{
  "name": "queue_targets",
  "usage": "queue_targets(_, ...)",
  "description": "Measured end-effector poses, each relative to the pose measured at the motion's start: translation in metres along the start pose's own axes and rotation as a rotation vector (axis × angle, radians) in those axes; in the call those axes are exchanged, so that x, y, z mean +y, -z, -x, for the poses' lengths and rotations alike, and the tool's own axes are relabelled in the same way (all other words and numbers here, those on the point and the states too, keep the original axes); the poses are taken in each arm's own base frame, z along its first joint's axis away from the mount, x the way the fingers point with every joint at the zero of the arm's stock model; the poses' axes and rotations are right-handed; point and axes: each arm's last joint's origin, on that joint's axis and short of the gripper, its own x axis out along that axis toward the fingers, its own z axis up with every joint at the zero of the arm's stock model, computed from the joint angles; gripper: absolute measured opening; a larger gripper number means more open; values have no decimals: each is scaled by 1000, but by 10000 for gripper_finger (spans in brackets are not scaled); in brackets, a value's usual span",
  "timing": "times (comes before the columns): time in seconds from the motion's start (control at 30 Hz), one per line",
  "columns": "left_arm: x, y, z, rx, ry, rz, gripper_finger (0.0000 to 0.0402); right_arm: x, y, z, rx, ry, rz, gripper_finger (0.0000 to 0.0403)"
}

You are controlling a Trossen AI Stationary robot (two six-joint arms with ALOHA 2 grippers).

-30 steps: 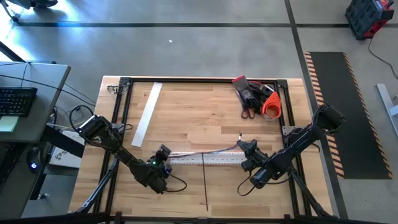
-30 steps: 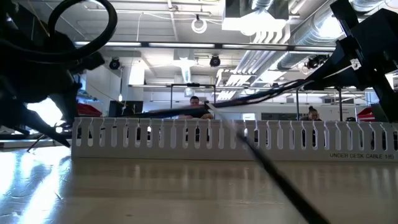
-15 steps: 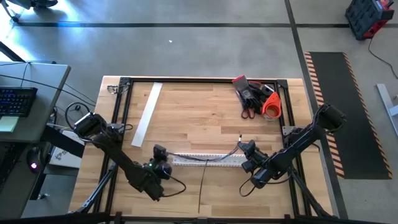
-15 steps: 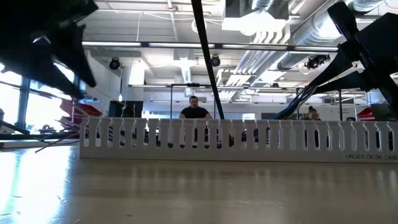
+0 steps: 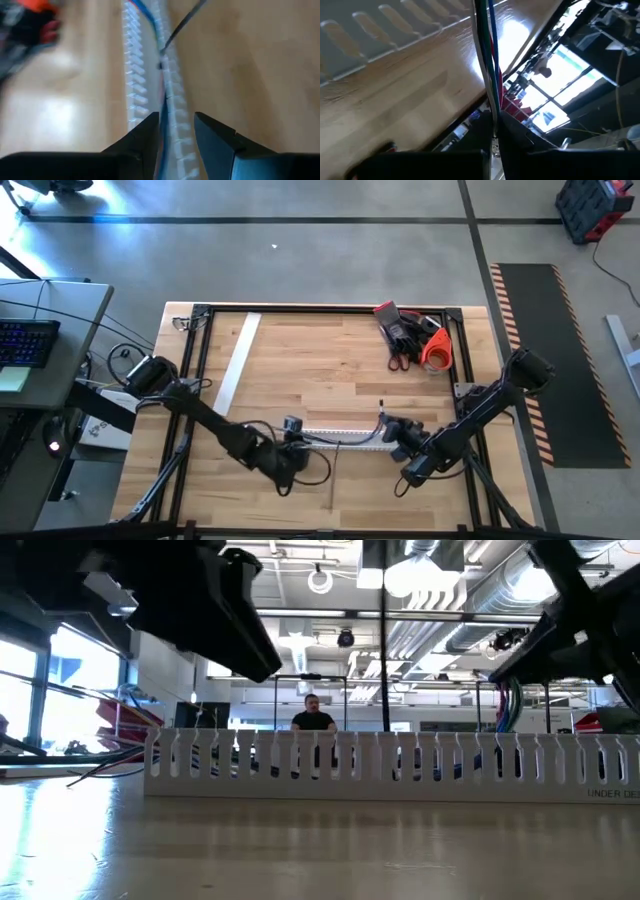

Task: Ziptie cables
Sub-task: Put the colored ziptied cable into the white cable duct

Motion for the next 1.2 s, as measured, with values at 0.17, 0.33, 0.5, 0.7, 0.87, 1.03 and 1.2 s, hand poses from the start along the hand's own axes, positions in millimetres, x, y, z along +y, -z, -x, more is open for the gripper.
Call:
queue_targets(0.17, -1, 5, -20, 46, 94, 24, 106, -13, -4, 10, -18, 37, 19, 0)
queue_targets(0.33, -10, 17, -37, 110, 77, 10, 105, -14, -6, 20, -38, 47, 45, 0)
queue_targets(0.5, -14, 27, -43, 183, 51, 2, 72, 1, -1, 32, -65, -29, 97, 0)
queue_targets(0.7, -11, 33, -42, 230, -21, -4, 6, 12, 0, 46, -86, -44, 128, 1)
queue_targets(0.87, -10, 35, -41, 247, -40, 4, 2, 17, -3, 55, -143, -69, 99, 1)
queue_targets(1.03, -9, 40, -40, 298, -56, 16, 0, 25, 0, 60, -141, -118, 183, 1)
queue_targets(1.2, -5, 49, -36, 364, -143, 17, 0, 29, 3, 65, -142, -142, 241, 1)
